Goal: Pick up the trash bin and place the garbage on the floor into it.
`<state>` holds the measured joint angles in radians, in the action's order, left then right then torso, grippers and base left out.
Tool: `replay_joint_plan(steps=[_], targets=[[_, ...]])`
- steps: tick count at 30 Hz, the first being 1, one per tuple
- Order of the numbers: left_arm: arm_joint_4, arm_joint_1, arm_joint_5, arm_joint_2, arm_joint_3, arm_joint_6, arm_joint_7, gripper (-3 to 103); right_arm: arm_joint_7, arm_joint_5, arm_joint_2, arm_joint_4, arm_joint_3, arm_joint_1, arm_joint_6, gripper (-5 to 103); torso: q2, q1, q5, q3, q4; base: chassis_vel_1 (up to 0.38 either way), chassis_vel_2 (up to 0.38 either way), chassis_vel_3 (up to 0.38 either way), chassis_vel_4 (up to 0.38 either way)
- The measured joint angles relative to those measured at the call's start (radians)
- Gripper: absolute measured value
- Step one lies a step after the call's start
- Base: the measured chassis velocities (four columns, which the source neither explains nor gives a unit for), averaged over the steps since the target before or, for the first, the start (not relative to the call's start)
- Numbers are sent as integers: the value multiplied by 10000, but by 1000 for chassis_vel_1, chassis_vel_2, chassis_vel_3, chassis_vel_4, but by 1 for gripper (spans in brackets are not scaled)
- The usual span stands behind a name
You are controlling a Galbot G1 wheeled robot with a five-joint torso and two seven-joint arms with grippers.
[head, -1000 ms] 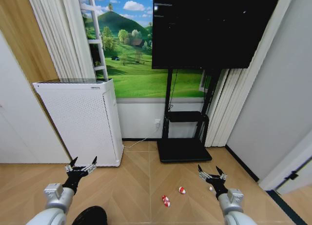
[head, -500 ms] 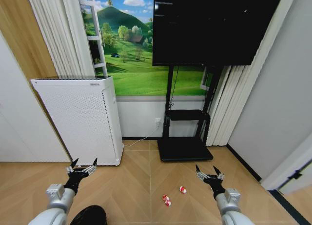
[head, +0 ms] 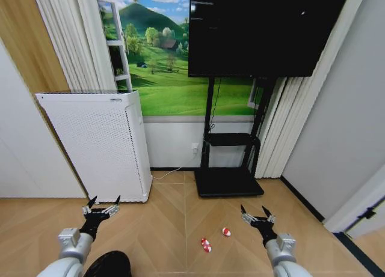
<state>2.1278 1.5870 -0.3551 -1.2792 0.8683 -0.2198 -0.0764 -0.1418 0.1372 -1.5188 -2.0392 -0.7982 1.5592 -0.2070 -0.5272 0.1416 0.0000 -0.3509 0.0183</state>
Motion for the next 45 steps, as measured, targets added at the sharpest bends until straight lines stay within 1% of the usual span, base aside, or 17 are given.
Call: replay_joint_plan(steps=[12,17,20,23,25,26,27,28,29,31,32,33,34,37,38,41,45], targets=[[-72,4,-44,-1,76,133,-54,100,-127,-62,-372,447,38,15,342,100,529,-194,0,334,0,0,0,0,0],[-40,-8,-44,19,106,133,-57,100,-137,-64,-406,448,30,15,395,100,660,-239,-1,420,0,0,0,0,0],[-36,9,-42,39,172,156,-136,100,-174,-53,-452,466,-23,11,557,100,857,-316,-1,539,-1,0,0,0,0],[-36,19,-41,42,186,164,-160,100,-236,-39,-471,504,-46,11,680,100,924,-342,-1,583,0,0,0,0,0],[-39,35,-42,36,193,181,-199,100,-526,101,-504,768,-51,-85,1327,100,1050,-384,-1,664,1,0,0,0,0],[-39,35,-42,36,193,181,-199,100,-526,101,-504,768,-51,-85,1327,100,1050,-384,-1,664,1,0,0,0,0],[-38,46,-42,28,194,197,-227,100,-889,249,-542,1077,-29,-270,2163,100,1131,-416,0,712,0,0,0,0,0],[-18,59,-49,23,196,206,-248,100,-1231,290,-539,1294,-28,-427,2688,100,1189,-436,0,751,-1,0,0,0,0],[-18,59,-49,23,196,206,-248,100,-1231,290,-539,1294,-28,-427,2688,100,1189,-436,0,751,-1,0,0,0,0],[64,86,-97,27,196,236,-353,100,-2185,315,-375,1711,-71,-732,3317,100,1307,-474,0,830,-1,0,0,0,0],[64,86,-97,27,196,236,-353,100,-2185,315,-375,1711,-71,-732,3317,100,1307,-474,0,830,-1,0,0,0,0],[110,103,-177,68,196,247,-428,100,-2632,313,-191,1937,-90,-918,3477,100,1383,-503,0,877,-1,0,0,0,0],[139,124,-313,163,195,250,-476,100,-2805,356,-33,2060,-70,-1035,3490,100,1448,-527,1,918,-1,0,0,0,0],[150,137,-465,278,192,250,-502,100,-2860,434,141,2126,-8,-1115,3439,100,1509,-549,1,959,-1,0,0,0,0],[150,139,-671,486,192,225,-538,100,-2916,543,442,2178,81,-1226,3195,100,1626,-590,0,1033,-1,0,0,0,0],[135,122,-771,586,192,204,-542,100,-2916,677,593,2195,138,-1279,3009,100,1678,-614,0,1063,0,0,0,0,0],[103,117,-891,707,186,121,-542,100,-2844,944,849,2222,200,-1409,2769,100,1855,-669,0,1185,-1,0,0,0,0]])
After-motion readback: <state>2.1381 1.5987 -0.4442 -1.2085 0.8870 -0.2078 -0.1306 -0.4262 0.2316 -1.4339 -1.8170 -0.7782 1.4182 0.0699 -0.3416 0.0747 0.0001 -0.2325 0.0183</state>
